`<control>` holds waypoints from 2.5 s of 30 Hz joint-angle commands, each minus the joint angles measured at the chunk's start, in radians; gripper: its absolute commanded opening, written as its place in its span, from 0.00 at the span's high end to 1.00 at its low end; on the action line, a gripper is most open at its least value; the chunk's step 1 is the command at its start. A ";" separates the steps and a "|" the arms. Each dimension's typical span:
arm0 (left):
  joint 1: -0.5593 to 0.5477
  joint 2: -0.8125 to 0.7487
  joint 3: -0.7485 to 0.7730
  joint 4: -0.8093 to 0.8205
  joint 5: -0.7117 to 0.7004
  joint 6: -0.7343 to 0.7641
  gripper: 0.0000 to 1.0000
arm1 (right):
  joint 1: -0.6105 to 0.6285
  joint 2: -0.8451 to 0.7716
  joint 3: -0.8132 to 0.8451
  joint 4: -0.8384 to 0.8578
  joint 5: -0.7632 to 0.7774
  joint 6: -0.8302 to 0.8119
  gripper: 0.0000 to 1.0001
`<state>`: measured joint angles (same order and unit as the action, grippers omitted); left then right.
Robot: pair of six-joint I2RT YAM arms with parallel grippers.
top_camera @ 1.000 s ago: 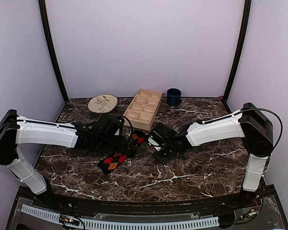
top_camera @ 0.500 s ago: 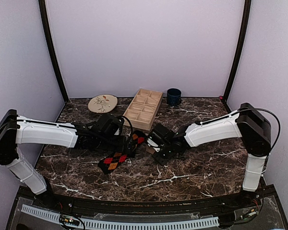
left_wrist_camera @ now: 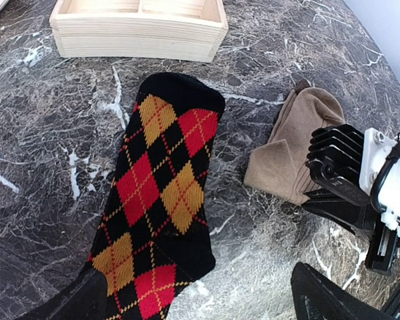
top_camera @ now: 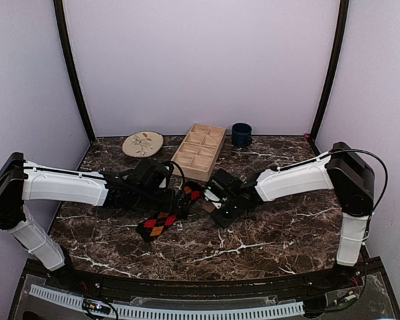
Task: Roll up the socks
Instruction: Pick up the sock from the center of the board, then roll the sock at the center of the board.
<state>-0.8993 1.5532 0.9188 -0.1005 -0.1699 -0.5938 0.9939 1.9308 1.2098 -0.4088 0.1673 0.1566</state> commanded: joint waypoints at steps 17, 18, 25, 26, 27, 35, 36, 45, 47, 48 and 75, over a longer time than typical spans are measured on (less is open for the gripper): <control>0.005 0.072 0.054 0.110 0.165 0.189 0.01 | -0.170 -0.079 -0.163 0.168 -0.602 0.190 1.00; 0.004 0.079 0.055 0.118 0.174 0.196 0.01 | -0.179 -0.085 -0.172 0.181 -0.625 0.203 1.00; 0.003 0.112 0.058 0.174 0.255 0.233 0.01 | -0.237 -0.115 -0.246 0.292 -0.775 0.296 1.00; 0.003 0.117 0.059 0.179 0.267 0.238 0.01 | -0.246 -0.121 -0.259 0.310 -0.793 0.312 1.00; 0.003 0.122 0.060 0.185 0.277 0.242 0.01 | -0.254 -0.124 -0.271 0.330 -0.810 0.328 1.00; -0.002 0.150 0.065 0.220 0.336 0.258 0.01 | -0.308 -0.140 -0.355 0.479 -0.907 0.435 1.00; -0.003 0.154 0.069 0.222 0.342 0.261 0.01 | -0.313 -0.140 -0.362 0.492 -0.927 0.462 1.00; -0.019 0.193 0.094 0.227 0.367 0.278 0.01 | -0.348 -0.149 -0.412 0.569 -0.988 0.528 1.00; -0.022 0.203 0.100 0.229 0.372 0.282 0.01 | -0.356 -0.150 -0.424 0.586 -1.003 0.542 1.00; -0.023 0.209 0.103 0.229 0.375 0.282 0.01 | -0.359 -0.149 -0.427 0.592 -1.009 0.548 1.00; -0.041 0.389 0.290 0.183 0.428 0.299 0.02 | -0.463 -0.145 -0.559 0.732 -1.092 0.663 1.00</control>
<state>-0.9348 1.9259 1.1648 0.1123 0.2417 -0.3157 0.5510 1.7927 0.6693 0.2615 -0.8963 0.7891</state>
